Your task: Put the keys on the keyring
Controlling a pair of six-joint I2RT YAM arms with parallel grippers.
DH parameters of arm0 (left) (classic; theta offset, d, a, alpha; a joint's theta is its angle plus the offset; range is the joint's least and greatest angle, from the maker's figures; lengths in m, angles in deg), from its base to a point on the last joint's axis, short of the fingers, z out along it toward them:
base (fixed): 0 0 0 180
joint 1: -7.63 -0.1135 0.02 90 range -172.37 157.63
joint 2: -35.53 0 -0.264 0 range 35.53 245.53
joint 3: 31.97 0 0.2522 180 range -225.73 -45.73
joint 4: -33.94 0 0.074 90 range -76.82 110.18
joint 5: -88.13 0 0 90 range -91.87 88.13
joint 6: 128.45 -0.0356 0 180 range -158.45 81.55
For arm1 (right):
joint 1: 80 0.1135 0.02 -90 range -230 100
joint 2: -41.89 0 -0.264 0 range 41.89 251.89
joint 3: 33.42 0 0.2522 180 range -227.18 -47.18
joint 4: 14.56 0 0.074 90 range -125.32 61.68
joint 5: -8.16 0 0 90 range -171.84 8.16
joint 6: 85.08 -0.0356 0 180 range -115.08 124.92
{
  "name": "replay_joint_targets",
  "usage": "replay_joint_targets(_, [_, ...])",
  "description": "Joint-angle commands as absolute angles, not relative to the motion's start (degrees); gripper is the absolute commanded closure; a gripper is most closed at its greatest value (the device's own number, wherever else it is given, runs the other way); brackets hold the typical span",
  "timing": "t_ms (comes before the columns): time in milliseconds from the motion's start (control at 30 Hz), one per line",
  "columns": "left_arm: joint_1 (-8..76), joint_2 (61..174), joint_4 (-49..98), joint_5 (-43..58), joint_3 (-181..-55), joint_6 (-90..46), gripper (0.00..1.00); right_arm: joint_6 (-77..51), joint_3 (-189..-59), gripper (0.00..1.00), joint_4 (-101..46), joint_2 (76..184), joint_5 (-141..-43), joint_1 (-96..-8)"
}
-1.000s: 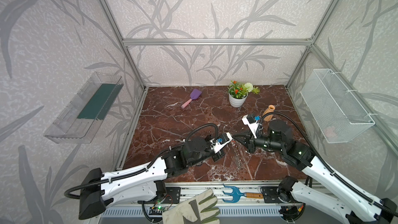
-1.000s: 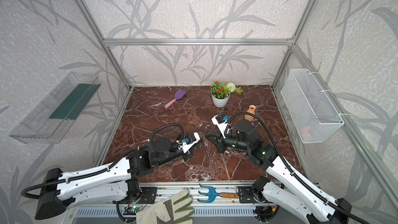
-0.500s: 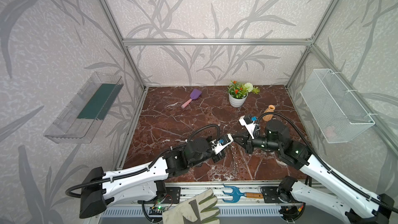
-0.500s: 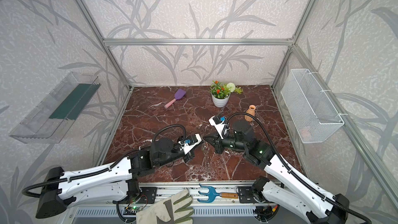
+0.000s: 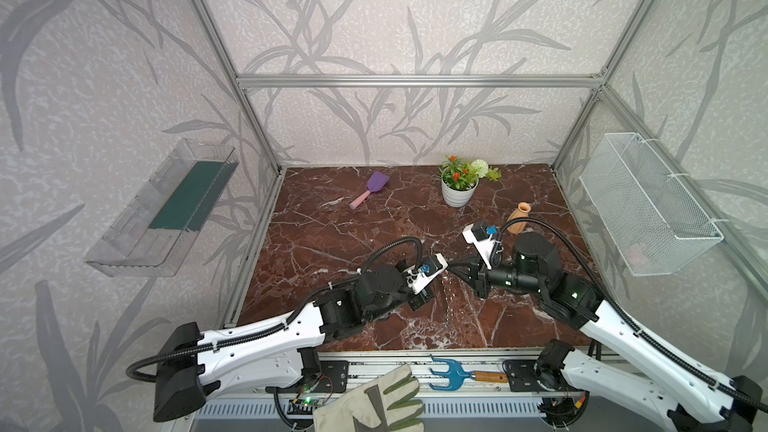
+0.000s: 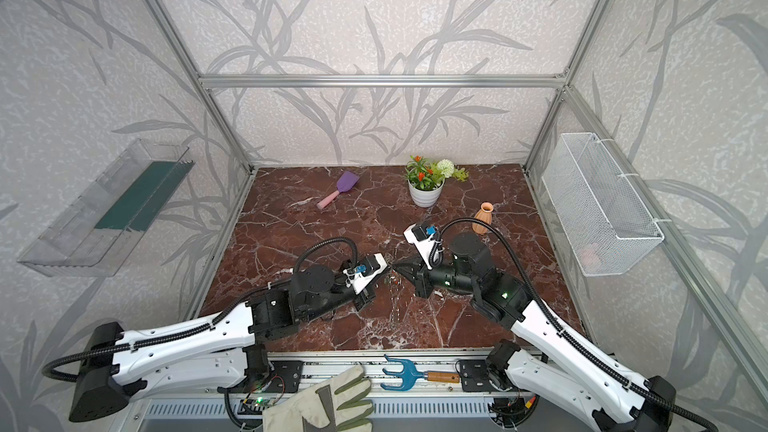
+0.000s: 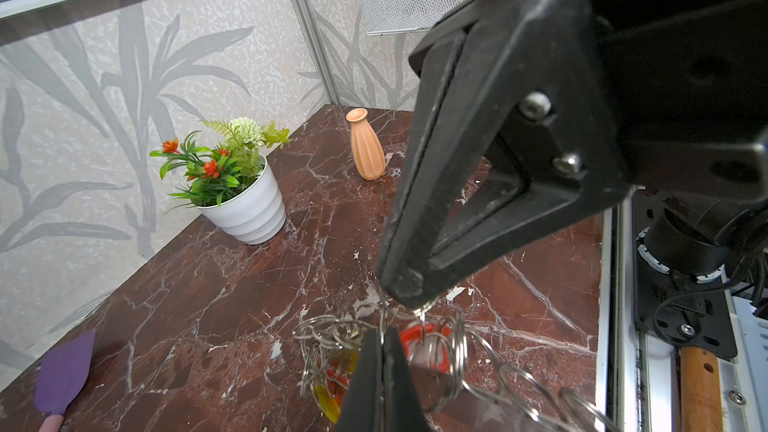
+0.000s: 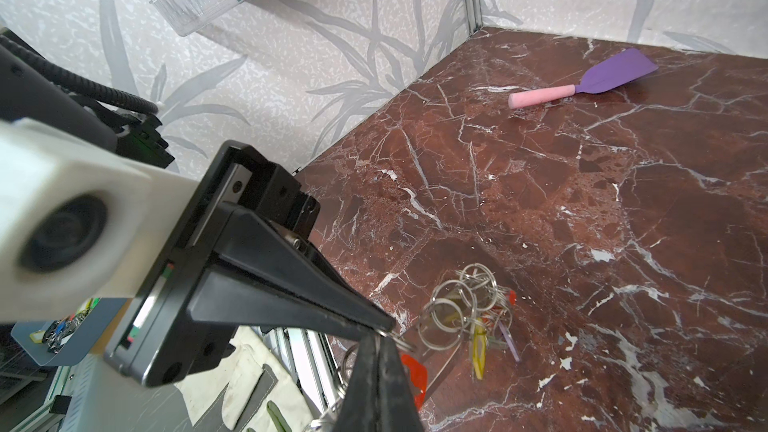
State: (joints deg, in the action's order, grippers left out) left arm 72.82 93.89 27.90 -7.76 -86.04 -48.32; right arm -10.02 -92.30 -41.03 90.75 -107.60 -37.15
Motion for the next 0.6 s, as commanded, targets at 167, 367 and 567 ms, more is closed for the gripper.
replay_joint_targets(167, [72.7, 92.8, 31.8, -6.3, -87.3, -48.1, 1.0, -9.9, -91.0, 1.0, -39.4, 91.0, -106.7, -36.4])
replay_joint_targets(367, [72.7, 92.2, 31.5, -3.7, -86.8, -48.6, 1.0, -9.6, -91.5, 1.0, -40.1, 91.2, -104.4, -36.4])
replay_joint_targets(567, [72.7, 92.1, 31.4, -1.8, -86.8, -48.9, 1.0, -9.5, -91.7, 1.0, -39.9, 91.7, -104.4, -36.3])
